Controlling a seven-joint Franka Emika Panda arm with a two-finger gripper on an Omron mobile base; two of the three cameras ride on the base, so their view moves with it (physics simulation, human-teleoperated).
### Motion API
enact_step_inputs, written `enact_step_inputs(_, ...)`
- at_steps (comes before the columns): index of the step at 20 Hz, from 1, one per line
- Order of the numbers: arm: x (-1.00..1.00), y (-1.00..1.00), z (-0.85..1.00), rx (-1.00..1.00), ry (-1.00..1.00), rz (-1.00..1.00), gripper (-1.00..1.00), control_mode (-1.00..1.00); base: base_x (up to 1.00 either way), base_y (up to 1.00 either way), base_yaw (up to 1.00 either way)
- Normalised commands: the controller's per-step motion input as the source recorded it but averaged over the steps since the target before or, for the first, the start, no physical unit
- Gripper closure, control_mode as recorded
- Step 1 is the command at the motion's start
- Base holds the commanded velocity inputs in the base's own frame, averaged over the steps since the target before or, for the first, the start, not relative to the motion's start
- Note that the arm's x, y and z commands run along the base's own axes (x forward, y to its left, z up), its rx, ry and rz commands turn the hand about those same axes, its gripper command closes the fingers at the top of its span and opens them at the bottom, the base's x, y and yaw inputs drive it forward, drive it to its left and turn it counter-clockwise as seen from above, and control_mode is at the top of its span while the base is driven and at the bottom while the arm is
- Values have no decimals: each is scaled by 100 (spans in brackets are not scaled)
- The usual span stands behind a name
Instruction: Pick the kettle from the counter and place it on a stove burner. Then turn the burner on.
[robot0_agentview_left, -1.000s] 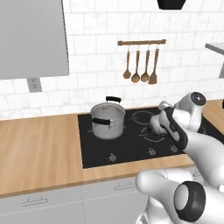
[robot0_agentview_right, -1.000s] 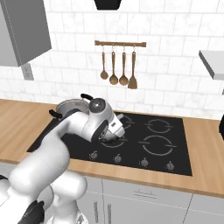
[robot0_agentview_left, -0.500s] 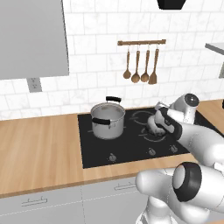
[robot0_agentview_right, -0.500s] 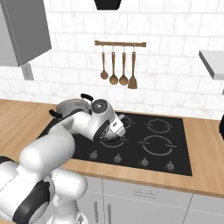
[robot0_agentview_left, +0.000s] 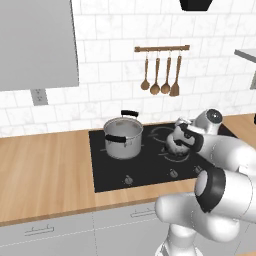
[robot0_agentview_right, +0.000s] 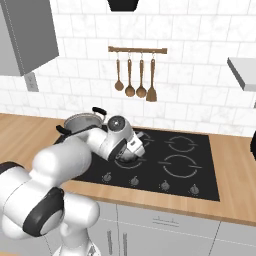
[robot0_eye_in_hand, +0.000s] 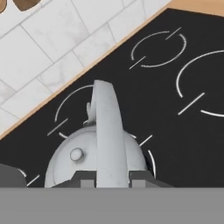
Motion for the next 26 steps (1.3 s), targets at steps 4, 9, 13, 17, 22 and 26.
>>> enact_step_inputs(4, 18, -8, -15, 0, 0, 0, 100, -100, 0, 0, 0)
enact_step_inputs(9, 19, -8, -12, 0, 0, 0, 100, -100, 0, 0, 0)
enact_step_inputs(13, 19, -10, -12, 0, 0, 0, 100, -100, 0, 0, 0)
enact_step_inputs(17, 22, -11, -12, 0, 0, 0, 100, -100, 0, 0, 0)
enact_step_inputs(22, 25, -6, -14, 0, 0, 0, 100, -100, 0, 0, 0)
enact_step_inputs(26, 22, 0, -17, 0, 0, 0, 100, -100, 0, 0, 0)
